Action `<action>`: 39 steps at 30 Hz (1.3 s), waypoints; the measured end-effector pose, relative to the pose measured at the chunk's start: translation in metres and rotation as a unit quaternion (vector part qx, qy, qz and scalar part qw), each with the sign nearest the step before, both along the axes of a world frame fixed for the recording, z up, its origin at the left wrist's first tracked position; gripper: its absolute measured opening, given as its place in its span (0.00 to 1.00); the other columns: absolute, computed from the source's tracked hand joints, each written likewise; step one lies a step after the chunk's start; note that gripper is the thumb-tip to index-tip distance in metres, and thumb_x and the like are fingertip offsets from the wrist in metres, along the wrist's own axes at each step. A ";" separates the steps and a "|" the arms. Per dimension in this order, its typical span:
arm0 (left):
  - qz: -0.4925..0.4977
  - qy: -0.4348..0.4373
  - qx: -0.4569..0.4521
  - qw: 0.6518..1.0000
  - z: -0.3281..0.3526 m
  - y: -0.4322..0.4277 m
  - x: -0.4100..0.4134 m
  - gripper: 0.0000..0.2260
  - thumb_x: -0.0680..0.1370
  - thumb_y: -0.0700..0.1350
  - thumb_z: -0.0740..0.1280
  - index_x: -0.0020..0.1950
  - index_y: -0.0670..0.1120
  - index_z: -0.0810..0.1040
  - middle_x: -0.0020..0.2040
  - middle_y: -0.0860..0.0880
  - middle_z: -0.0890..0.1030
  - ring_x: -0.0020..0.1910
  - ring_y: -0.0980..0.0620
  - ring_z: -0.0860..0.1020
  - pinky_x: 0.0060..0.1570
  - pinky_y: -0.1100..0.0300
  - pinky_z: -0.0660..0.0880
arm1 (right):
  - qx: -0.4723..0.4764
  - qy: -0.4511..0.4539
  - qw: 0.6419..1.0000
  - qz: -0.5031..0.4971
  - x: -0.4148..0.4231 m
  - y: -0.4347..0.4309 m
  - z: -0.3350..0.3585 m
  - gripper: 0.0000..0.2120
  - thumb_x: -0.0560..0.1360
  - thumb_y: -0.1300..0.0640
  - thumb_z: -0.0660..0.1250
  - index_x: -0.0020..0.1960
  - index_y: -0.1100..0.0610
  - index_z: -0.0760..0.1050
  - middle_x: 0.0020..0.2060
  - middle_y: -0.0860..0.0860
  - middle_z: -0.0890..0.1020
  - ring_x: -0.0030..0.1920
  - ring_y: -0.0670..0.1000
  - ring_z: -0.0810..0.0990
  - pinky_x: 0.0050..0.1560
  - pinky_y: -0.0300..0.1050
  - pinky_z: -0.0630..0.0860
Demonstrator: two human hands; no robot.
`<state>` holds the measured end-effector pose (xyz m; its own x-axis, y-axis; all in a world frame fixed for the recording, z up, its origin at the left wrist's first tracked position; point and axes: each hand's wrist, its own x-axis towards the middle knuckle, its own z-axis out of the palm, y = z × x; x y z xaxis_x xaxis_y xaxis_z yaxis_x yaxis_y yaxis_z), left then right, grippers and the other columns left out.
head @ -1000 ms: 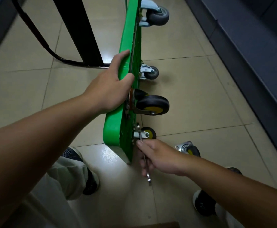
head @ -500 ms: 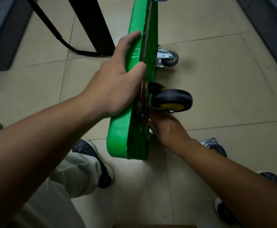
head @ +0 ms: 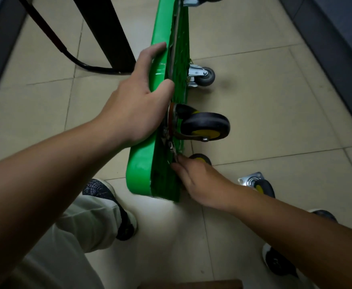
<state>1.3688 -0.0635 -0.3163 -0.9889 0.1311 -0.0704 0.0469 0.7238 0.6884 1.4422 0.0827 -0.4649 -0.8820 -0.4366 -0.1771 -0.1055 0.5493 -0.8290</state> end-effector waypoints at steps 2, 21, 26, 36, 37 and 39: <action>0.005 0.000 -0.002 1.000 0.000 0.001 0.000 0.26 0.81 0.51 0.59 0.77 0.68 0.57 0.56 0.51 0.78 0.47 0.46 0.81 0.54 0.43 0.79 | -0.029 -0.075 0.997 -0.009 0.008 -0.003 0.017 0.15 0.86 0.48 0.53 0.44 0.51 0.70 0.33 0.52 0.77 0.34 0.51 0.79 0.38 0.45 0.72; -0.020 -0.021 -0.008 1.000 0.004 -0.003 0.001 0.27 0.83 0.51 0.58 0.79 0.66 0.53 0.54 0.46 0.79 0.45 0.47 0.80 0.51 0.47 0.78 | -0.071 0.036 0.973 -0.219 0.090 0.012 0.008 0.26 0.85 0.55 0.53 0.73 0.26 0.56 0.45 0.38 0.76 0.45 0.40 0.77 0.52 0.40 0.75; -0.023 -0.014 -0.004 1.000 0.002 -0.003 -0.001 0.27 0.81 0.53 0.58 0.78 0.67 0.53 0.53 0.49 0.80 0.42 0.47 0.81 0.48 0.45 0.79 | -0.153 0.161 0.963 -0.154 0.067 0.005 -0.020 0.25 0.83 0.58 0.56 0.77 0.38 0.60 0.72 0.33 0.70 0.70 0.38 0.71 0.70 0.33 0.66; -0.012 0.005 0.019 1.000 -0.003 -0.004 -0.004 0.27 0.82 0.48 0.62 0.76 0.69 0.59 0.48 0.72 0.74 0.42 0.58 0.81 0.50 0.44 0.81 | -0.235 0.269 0.928 -0.107 0.020 -0.008 -0.068 0.19 0.84 0.65 0.57 0.74 0.63 0.63 0.57 0.66 0.79 0.60 0.59 0.80 0.68 0.47 0.73; -0.010 0.006 0.022 1.000 -0.003 -0.005 -0.004 0.27 0.82 0.48 0.62 0.76 0.69 0.60 0.48 0.70 0.75 0.41 0.58 0.81 0.49 0.46 0.81 | -0.244 0.269 0.926 -0.097 0.017 -0.010 -0.071 0.19 0.83 0.67 0.58 0.74 0.63 0.63 0.58 0.65 0.79 0.61 0.59 0.80 0.67 0.51 0.74; -0.009 0.008 0.033 0.999 -0.004 -0.005 -0.004 0.27 0.82 0.46 0.62 0.76 0.68 0.60 0.48 0.67 0.77 0.40 0.57 0.81 0.46 0.49 0.81 | -0.254 0.275 0.923 -0.090 0.009 -0.011 -0.078 0.20 0.83 0.67 0.59 0.74 0.63 0.64 0.61 0.64 0.78 0.64 0.58 0.79 0.67 0.54 0.75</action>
